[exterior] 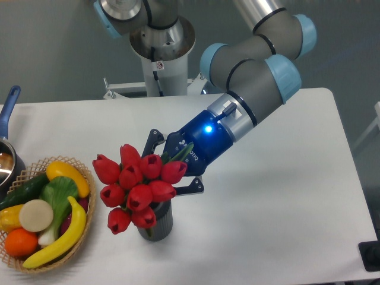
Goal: Insert the flowers into the vase
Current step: 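Lower the tulip stems down into the vase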
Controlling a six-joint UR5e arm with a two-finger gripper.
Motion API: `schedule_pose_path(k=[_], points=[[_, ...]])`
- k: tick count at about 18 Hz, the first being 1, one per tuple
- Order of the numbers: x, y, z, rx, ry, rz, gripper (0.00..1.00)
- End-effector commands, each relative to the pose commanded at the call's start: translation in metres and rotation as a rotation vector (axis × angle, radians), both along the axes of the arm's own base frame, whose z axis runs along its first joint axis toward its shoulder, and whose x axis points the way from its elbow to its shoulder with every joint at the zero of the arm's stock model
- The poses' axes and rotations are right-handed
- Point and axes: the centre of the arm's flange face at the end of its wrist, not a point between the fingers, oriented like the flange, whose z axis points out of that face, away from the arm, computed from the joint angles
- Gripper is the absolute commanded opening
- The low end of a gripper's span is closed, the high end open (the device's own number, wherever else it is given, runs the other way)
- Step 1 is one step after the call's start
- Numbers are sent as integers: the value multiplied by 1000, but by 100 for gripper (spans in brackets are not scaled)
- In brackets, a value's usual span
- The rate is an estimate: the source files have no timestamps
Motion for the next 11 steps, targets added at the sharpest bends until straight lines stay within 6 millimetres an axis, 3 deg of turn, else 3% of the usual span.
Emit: schedule_pose_path(k=[3,6,11], points=[[15,-12,-36,8,43,-25,20],[27,-24,-51,3,52,-28,22],[53,-42,-95,19,108,-67,27]])
